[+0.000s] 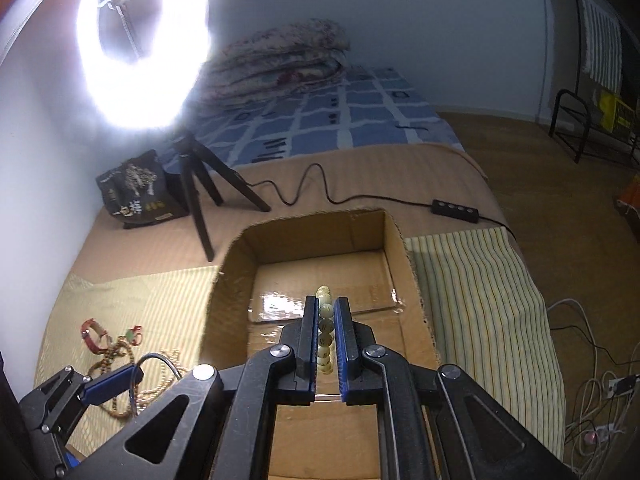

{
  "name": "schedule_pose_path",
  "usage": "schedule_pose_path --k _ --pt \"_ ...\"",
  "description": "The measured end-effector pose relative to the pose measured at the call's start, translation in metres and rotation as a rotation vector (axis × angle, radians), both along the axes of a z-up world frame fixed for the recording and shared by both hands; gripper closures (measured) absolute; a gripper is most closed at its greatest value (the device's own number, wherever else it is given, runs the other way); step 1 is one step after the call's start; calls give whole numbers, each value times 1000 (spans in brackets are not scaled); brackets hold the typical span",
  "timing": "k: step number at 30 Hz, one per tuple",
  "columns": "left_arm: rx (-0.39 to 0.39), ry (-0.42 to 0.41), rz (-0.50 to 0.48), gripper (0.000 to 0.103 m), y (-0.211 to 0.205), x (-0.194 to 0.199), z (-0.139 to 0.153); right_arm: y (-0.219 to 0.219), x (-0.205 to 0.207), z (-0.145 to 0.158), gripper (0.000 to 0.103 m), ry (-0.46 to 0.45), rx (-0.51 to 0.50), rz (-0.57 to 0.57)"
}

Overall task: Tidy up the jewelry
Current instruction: 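Carry the bangle with left tool while right tool carries the bracelet to the cardboard box, then open right tool to drop the bracelet while left tool drops the bangle into the box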

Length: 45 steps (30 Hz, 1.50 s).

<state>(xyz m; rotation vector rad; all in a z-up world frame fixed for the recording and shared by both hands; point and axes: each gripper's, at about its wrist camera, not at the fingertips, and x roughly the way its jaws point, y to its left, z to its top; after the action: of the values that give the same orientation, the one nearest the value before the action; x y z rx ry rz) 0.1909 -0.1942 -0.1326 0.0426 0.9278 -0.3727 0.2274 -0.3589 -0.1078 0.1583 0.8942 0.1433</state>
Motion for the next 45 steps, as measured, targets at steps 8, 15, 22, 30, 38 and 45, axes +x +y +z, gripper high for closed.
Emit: schedule_pose_path --k 8,15,22,30,38,45 --pt "24 27 -25 29 -17 6 -15 -14 13 -20 98 55 9 -37" --pt "30 29 -31 29 -21 7 -19 -18 16 -30 98 80 9 -51" --pt "36 29 -35 29 -22 7 -19 -16 17 -31 97 90 7 -55" --pt "42 34 -49 24 -25 6 -17 -15 12 -20 70 56 -4 -63" --pt "57 -8 -34 23 -13 -4 -4 -16 5 -5 61 27 -12 -74" --pt "83 -47 0 23 15 -11 8 -11 -5 10 42 -17 -22 -83"
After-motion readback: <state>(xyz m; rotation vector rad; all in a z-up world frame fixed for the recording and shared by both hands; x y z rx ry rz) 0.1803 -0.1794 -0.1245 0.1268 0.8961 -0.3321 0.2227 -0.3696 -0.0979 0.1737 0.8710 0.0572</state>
